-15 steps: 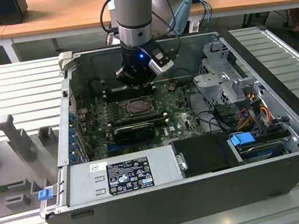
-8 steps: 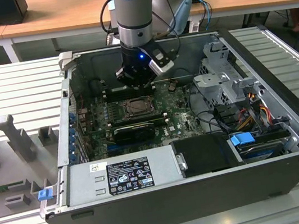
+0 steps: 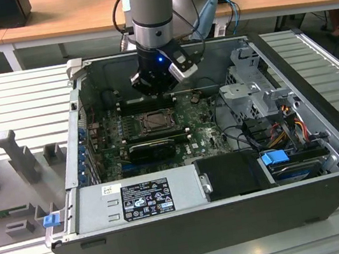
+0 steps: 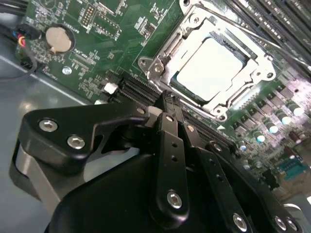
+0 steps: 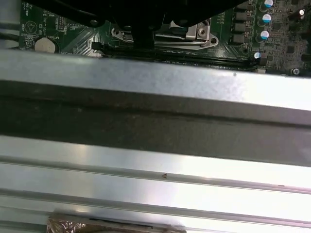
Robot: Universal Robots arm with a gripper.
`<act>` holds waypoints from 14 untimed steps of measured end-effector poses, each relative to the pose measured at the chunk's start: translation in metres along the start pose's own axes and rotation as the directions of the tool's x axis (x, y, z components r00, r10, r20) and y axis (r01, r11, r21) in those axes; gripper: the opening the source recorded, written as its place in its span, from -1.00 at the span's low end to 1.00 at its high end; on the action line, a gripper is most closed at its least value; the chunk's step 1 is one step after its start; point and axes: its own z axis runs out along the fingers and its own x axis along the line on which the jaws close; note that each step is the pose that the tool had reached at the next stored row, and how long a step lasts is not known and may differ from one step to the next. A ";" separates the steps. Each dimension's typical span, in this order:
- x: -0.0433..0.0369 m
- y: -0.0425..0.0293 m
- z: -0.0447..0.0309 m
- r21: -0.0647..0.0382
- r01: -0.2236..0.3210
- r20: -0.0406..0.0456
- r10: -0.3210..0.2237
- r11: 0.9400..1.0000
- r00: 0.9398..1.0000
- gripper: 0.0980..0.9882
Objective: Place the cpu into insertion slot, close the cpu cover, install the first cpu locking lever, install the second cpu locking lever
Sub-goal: 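Install the second cpu locking lever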
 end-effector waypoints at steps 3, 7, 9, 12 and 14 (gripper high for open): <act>0.0001 -0.0001 -0.0010 0.000 0.000 0.000 0.000 1.000 1.000 -0.98; 0.0008 -0.0052 -0.0015 0.000 0.000 0.000 0.000 1.000 1.000 -0.98; 0.0012 -0.0093 -0.0018 0.000 0.000 0.000 0.000 1.000 1.000 -0.98; 0.0014 -0.0107 -0.0027 0.000 0.000 0.000 0.000 1.000 1.000 -0.98; 0.0012 -0.0105 -0.0103 0.000 0.000 0.000 0.000 1.000 1.000 -0.98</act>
